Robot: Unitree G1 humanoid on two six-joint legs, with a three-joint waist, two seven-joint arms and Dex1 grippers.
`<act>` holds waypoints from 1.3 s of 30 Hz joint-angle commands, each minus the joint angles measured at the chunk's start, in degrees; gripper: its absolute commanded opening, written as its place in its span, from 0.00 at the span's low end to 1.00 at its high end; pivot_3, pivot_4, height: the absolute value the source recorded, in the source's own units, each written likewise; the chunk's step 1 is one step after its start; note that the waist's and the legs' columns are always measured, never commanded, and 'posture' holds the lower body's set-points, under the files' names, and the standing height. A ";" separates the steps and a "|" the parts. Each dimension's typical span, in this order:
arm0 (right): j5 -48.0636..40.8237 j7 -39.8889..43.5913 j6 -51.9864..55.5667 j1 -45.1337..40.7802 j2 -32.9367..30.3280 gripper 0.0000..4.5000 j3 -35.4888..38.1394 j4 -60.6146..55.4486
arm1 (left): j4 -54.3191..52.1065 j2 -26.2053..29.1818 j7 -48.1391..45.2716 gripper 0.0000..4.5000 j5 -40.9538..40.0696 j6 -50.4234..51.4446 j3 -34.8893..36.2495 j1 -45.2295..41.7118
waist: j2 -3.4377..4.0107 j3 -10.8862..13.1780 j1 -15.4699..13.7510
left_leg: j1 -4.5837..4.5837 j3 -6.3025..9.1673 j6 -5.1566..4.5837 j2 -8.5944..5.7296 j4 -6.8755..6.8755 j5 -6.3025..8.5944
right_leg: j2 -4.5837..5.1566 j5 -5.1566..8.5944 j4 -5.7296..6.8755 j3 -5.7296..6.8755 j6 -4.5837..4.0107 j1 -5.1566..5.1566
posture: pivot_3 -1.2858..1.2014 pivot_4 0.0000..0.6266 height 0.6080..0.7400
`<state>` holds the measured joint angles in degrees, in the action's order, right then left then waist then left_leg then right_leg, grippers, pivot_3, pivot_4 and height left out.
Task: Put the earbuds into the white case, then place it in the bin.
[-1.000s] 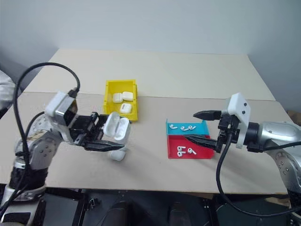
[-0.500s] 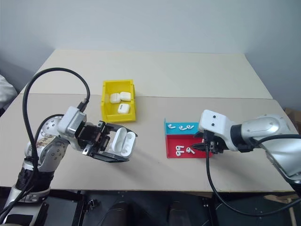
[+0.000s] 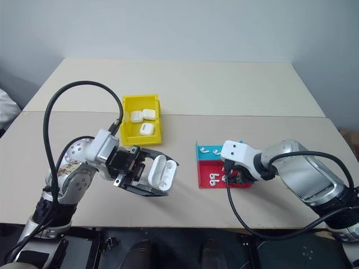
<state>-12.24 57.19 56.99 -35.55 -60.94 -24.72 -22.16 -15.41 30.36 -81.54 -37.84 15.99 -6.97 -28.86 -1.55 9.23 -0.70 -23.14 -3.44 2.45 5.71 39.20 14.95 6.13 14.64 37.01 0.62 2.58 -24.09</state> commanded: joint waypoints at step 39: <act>-5.18 0.63 10.67 4.65 1.07 0.14 17.65 -5.07 | -6.79 -1.31 12.92 0.61 -4.69 7.74 1.76 -2.51 | -0.01 0.00 -0.33 | -0.03 0.01 0.00 0.00 0.00 0.00 | 0.00 0.00 -0.03 0.03 0.01 0.02 | 0.52 0.24 1.00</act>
<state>-15.05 58.26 64.77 -30.67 -58.62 -13.85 -24.56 -21.54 29.54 -69.54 -40.91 23.19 -6.30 -29.70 -1.55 9.24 -1.04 -23.17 -3.41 2.45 5.71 39.20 14.95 6.13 14.64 36.98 0.66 2.58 -24.07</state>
